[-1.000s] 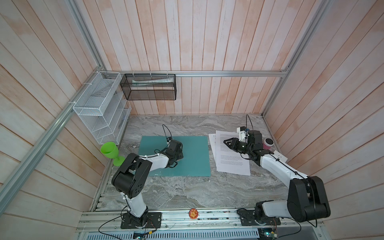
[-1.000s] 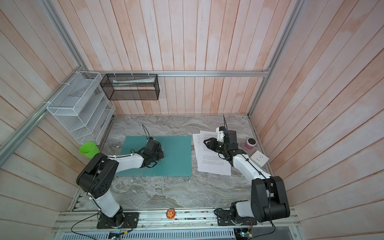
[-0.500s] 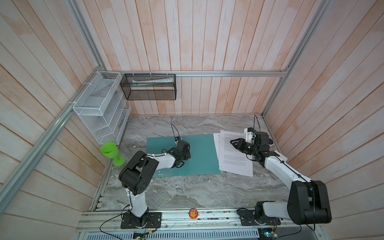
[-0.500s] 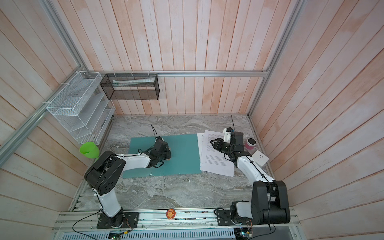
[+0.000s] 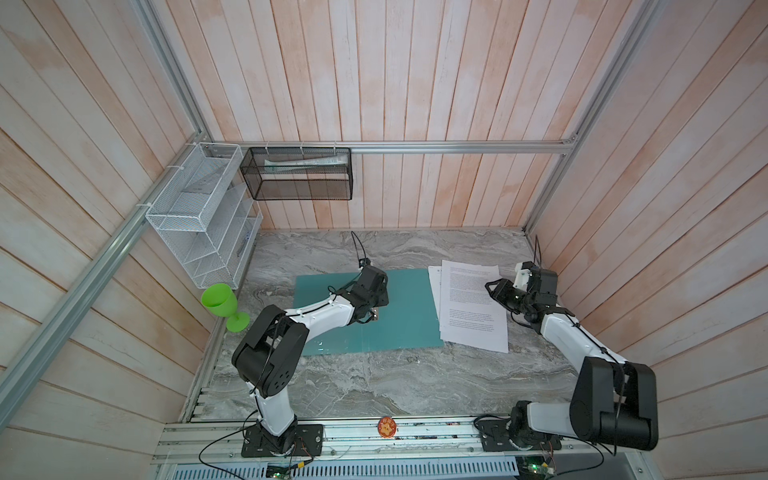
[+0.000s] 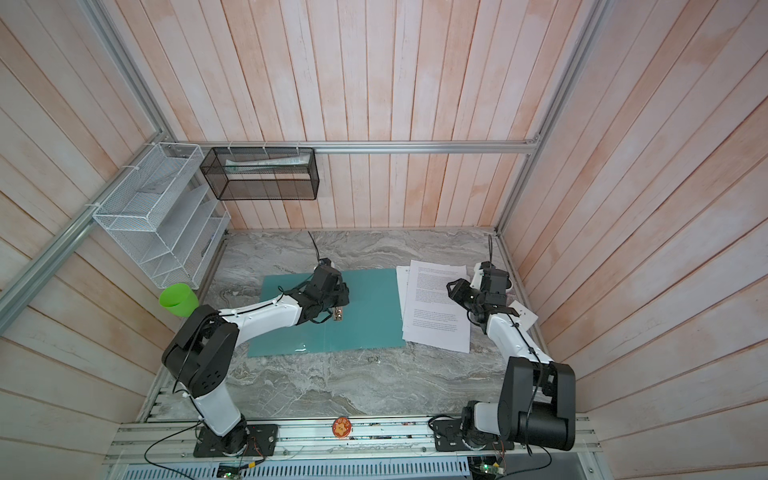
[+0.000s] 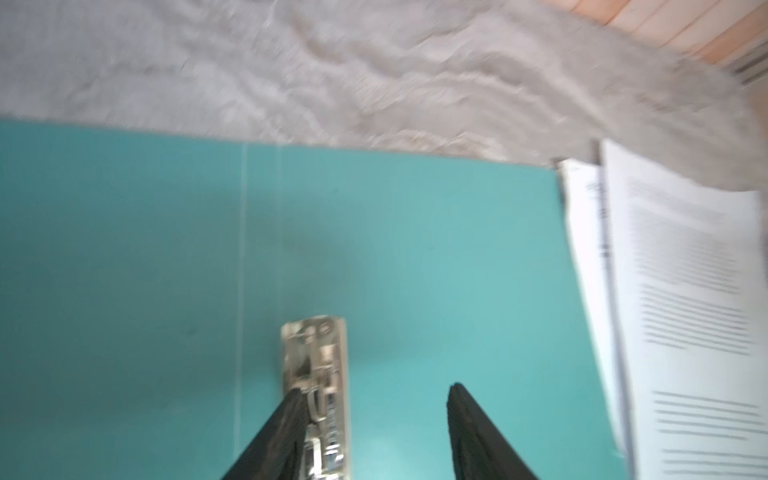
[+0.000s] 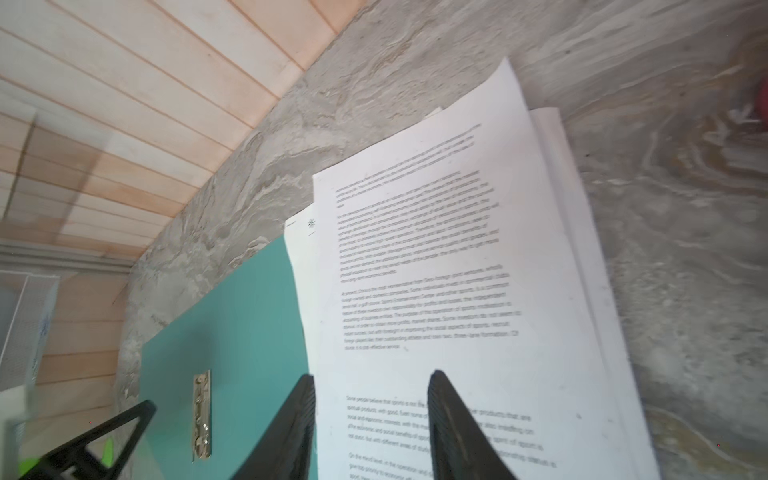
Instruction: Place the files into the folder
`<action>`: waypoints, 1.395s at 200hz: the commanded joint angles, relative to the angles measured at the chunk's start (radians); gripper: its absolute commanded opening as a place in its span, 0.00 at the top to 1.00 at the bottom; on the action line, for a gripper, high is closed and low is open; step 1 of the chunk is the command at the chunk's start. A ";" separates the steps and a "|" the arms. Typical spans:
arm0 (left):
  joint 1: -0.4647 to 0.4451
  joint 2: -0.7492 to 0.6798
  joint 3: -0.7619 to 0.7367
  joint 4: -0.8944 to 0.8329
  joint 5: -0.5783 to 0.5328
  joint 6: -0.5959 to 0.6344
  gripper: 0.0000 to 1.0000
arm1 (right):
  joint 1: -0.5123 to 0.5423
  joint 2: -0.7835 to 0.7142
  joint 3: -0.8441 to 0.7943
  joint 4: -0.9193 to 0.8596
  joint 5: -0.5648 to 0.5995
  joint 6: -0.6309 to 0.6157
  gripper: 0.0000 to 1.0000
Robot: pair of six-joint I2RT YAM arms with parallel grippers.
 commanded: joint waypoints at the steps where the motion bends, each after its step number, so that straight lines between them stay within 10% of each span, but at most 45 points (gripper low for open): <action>1: -0.045 0.047 0.120 0.026 0.134 0.095 0.42 | -0.072 0.084 -0.012 0.078 0.016 0.008 0.57; 66: -0.100 0.374 0.422 0.153 0.456 0.095 0.43 | -0.136 0.349 0.182 0.174 -0.020 -0.079 0.56; 102: -0.102 0.469 0.461 0.221 0.557 0.042 0.44 | -0.142 0.426 0.209 0.257 -0.057 -0.089 0.72; 279: -0.123 0.609 0.564 0.204 0.662 0.013 0.46 | -0.153 0.590 0.306 0.181 -0.138 -0.117 0.72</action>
